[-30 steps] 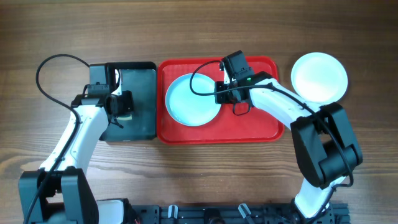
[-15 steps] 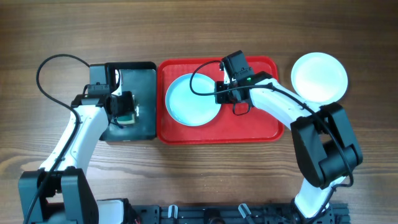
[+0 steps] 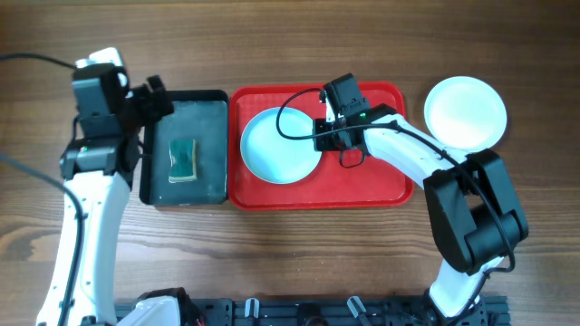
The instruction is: Clean dirty plates on tray and stack at the side
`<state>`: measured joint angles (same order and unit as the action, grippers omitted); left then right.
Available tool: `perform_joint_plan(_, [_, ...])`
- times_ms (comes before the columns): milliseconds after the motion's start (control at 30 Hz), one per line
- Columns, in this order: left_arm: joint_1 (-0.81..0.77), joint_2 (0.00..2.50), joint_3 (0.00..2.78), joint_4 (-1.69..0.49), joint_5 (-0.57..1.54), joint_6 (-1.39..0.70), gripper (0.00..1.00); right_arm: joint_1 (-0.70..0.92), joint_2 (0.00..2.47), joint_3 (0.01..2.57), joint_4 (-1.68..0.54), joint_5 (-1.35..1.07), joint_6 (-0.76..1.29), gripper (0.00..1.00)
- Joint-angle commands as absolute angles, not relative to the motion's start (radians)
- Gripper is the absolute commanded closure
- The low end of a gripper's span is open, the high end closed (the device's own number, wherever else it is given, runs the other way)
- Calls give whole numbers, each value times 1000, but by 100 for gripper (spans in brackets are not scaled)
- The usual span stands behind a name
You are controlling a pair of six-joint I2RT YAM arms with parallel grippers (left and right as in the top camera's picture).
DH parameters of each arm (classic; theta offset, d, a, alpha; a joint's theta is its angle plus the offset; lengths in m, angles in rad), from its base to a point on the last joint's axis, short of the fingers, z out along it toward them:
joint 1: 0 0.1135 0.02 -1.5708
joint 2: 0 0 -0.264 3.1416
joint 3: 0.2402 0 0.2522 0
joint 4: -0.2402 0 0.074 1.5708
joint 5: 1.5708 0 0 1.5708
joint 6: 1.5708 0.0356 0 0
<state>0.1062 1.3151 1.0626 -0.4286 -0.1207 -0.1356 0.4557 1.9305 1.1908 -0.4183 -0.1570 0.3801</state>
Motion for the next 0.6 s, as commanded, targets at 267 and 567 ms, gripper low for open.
perform_joint_plan(267, [126, 1309, 1070, -487, -150, -168, 0, 461, 1941, 1202, -409, -174, 366, 94])
perform_joint_plan(567, [126, 1309, 1070, -487, -150, -168, 0, 461, 1941, 1202, -405, -174, 366, 94])
